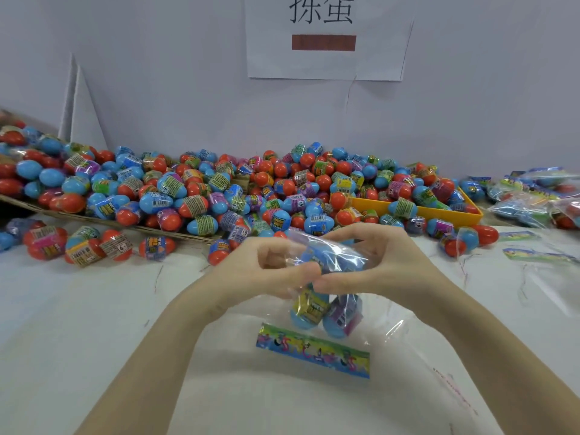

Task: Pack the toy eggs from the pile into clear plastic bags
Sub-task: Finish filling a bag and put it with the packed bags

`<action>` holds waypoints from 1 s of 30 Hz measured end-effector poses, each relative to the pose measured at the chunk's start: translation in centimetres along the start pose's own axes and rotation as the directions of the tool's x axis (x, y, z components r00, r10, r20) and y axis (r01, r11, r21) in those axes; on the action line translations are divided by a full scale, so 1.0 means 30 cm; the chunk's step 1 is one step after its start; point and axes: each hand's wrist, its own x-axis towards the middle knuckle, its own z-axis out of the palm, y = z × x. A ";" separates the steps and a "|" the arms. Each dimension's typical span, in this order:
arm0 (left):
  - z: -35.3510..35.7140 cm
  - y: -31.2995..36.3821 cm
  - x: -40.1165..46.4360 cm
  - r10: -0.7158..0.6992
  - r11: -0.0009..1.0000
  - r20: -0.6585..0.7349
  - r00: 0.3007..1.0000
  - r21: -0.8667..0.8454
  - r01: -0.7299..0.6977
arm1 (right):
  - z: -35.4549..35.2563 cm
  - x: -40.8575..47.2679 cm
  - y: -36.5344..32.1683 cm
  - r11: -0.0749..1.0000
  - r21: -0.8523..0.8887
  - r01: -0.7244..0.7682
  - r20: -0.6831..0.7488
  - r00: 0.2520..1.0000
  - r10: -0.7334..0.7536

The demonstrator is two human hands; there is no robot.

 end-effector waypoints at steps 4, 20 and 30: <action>0.023 0.017 0.002 0.008 1.000 -0.022 1.000 0.002 -0.008 | -0.010 0.005 0.000 0.995 0.085 -0.051 -0.063 0.996 0.057; -0.001 0.002 0.005 0.058 0.952 -0.152 0.987 -0.288 -0.101 | -0.034 -0.004 0.013 0.897 0.393 -0.204 0.206 0.970 0.130; 0.003 -0.010 0.033 0.046 0.953 -0.431 0.901 -0.252 -0.170 | -0.266 -0.040 -0.006 0.581 0.774 0.251 -0.469 0.844 0.260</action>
